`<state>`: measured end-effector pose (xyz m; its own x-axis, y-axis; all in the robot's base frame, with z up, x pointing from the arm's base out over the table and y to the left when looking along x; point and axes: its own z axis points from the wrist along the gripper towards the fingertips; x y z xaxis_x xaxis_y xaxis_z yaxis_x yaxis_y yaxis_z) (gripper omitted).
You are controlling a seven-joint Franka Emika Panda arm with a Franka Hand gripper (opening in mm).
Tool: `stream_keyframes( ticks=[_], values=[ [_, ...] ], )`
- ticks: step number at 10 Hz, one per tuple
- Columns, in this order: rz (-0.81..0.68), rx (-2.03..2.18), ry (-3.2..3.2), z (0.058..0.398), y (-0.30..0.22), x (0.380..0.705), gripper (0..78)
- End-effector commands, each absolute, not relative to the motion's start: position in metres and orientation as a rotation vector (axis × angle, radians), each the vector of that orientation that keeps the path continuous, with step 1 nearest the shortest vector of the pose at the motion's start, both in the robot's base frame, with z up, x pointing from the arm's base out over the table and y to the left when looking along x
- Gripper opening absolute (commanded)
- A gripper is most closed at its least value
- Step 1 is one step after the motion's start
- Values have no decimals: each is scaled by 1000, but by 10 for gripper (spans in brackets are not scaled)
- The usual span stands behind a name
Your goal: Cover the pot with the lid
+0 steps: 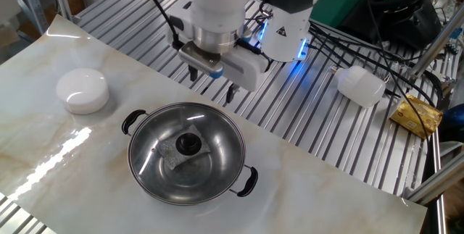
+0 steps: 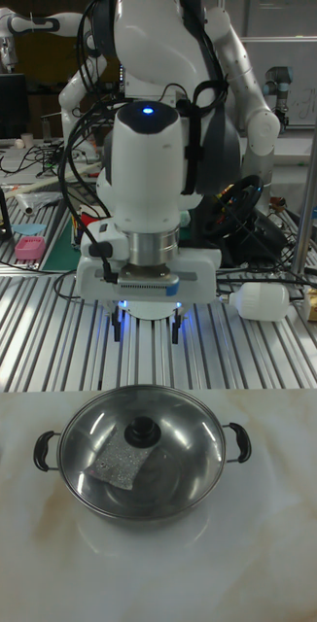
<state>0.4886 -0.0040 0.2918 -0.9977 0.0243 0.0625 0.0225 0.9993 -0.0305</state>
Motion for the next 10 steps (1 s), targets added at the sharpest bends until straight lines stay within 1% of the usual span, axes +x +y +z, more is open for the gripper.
stream_keyframes(
  ticks=[1,6,7,10],
  values=[
    [30,-34,-3080,293,-4,489,774],
    [30,-9,-3079,297,-7,486,774],
    [30,-9,-3079,297,-7,486,11],
    [30,-9,-3079,297,-7,486,11]
  ],
)
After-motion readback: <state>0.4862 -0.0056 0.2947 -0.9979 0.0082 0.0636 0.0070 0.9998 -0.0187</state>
